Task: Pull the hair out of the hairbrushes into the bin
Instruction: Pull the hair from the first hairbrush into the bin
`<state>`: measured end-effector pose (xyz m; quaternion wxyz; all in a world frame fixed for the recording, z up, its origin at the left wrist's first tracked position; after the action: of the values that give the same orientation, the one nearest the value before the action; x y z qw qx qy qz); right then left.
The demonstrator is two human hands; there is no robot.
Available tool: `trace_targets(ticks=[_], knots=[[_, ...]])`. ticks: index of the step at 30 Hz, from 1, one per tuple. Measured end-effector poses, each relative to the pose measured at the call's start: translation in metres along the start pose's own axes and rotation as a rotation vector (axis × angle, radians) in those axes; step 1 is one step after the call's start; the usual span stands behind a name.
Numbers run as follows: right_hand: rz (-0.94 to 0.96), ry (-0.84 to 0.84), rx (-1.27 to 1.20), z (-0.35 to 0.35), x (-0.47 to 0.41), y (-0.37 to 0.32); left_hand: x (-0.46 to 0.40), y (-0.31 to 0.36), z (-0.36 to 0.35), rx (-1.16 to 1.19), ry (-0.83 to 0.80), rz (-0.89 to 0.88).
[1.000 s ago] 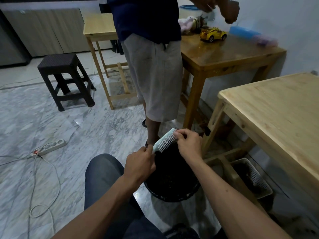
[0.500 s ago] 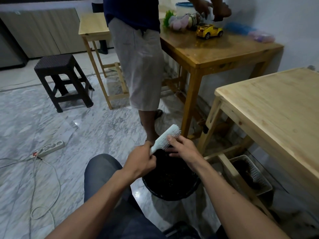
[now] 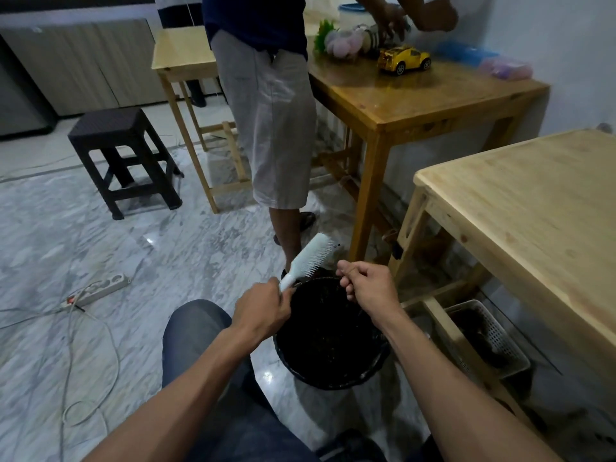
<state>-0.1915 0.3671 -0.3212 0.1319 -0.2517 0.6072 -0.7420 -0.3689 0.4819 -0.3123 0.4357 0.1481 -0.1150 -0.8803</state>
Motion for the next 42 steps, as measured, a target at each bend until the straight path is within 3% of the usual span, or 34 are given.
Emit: trace_targets(ticks=[4, 6, 10, 13, 17, 26, 33, 42], knots=[[0.002, 0.034, 0.004, 0.014, -0.005, 0.003, -0.001, -0.015, 0.001, -0.018, 0.005, 0.046], [-0.009, -0.026, 0.054, 0.012, -0.005, 0.008, 0.0, -0.018, 0.0, -0.019, 0.017, 0.046], [0.019, -0.318, 0.505, 0.0, -0.003, 0.024, 0.001, -0.016, -0.001, -0.034, 0.02, 0.019], [0.03, -0.277, 0.586, -0.006, 0.001, 0.018, 0.002, -0.015, -0.001, -0.04, 0.023, -0.015], [0.113, -0.173, 0.534, -0.007, 0.0, 0.004, 0.003, -0.015, 0.002, -0.055, 0.038, -0.06], [-0.069, -0.325, -0.054, -0.008, -0.014, -0.007, 0.004, -0.012, 0.009, -0.038, 0.123, -0.196], [0.006, -0.209, 0.057, -0.003, -0.01, -0.007, 0.003, -0.028, 0.013, -0.052, 0.168, -0.246], [-0.018, -0.024, -0.091, 0.013, -0.015, -0.006, 0.003, -0.04, 0.008, -0.186, 0.168, -0.124]])
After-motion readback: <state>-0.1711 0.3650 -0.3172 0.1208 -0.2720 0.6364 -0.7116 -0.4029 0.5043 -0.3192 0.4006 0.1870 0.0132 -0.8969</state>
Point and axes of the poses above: each hand's wrist, its own x-axis away from the middle knuckle, its own z-axis out of the back of the hand, y = z × x, the point moved 3 cm from there along -x, towards the middle knuckle, and after that the axes turned 11 degrees about y, right-handed, at the moved point
